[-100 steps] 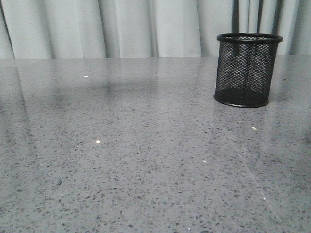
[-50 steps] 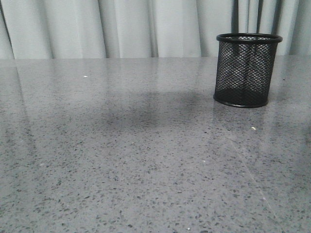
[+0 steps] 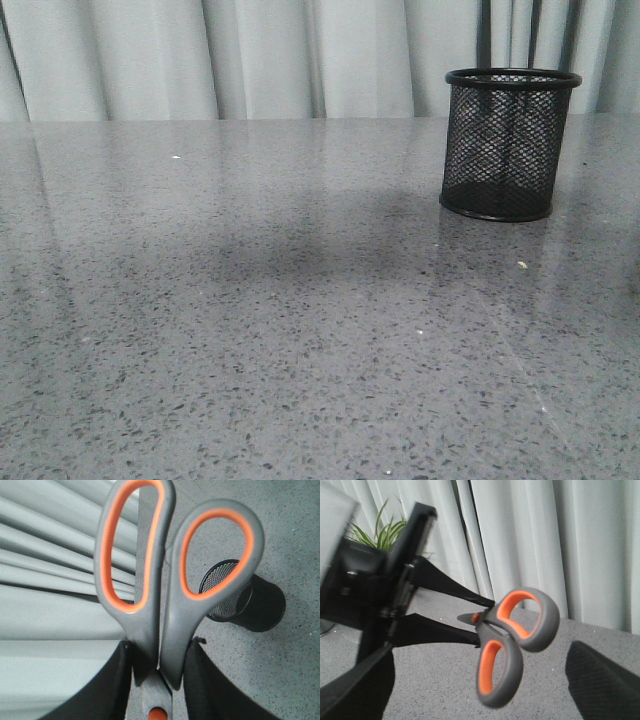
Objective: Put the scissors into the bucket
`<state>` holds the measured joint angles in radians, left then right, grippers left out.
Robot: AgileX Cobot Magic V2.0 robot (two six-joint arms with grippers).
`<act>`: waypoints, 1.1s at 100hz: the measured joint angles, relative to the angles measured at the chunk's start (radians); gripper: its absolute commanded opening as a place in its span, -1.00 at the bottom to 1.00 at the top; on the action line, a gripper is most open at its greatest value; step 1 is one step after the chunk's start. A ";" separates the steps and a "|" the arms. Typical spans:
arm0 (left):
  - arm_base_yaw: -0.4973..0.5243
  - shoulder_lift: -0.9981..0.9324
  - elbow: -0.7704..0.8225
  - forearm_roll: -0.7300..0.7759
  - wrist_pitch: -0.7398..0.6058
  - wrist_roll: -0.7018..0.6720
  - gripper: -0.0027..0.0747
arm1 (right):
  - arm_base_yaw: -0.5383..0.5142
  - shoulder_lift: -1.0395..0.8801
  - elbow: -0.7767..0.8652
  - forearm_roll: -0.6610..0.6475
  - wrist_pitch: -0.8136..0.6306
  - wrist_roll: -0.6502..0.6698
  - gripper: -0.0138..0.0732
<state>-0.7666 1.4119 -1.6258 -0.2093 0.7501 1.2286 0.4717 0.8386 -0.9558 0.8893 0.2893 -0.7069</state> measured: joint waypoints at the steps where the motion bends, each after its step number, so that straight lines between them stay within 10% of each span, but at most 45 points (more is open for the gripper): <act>1: -0.002 0.000 0.000 0.000 0.000 0.000 -0.74 | 0.000 0.003 0.000 0.005 0.000 0.000 0.76; 45: -0.007 0.000 0.000 0.000 -0.001 0.002 -0.74 | 0.000 0.127 -0.017 0.101 -0.056 -0.002 0.69; 64: -0.007 0.000 0.000 0.000 -0.002 0.003 -0.74 | 0.000 0.157 -0.035 0.137 -0.065 -0.002 0.20; 87: -0.007 0.000 0.000 0.000 -0.004 0.003 -0.74 | 0.002 0.175 -0.052 0.169 -0.069 0.000 -0.83; 110: -0.007 0.002 0.000 0.001 -0.007 -0.006 -0.63 | 0.004 0.175 -0.054 0.176 -0.070 0.006 -0.85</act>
<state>-0.7738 1.4137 -1.6258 -0.2086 0.7435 1.2228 0.4760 1.0139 -1.0097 1.0655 0.2195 -0.7007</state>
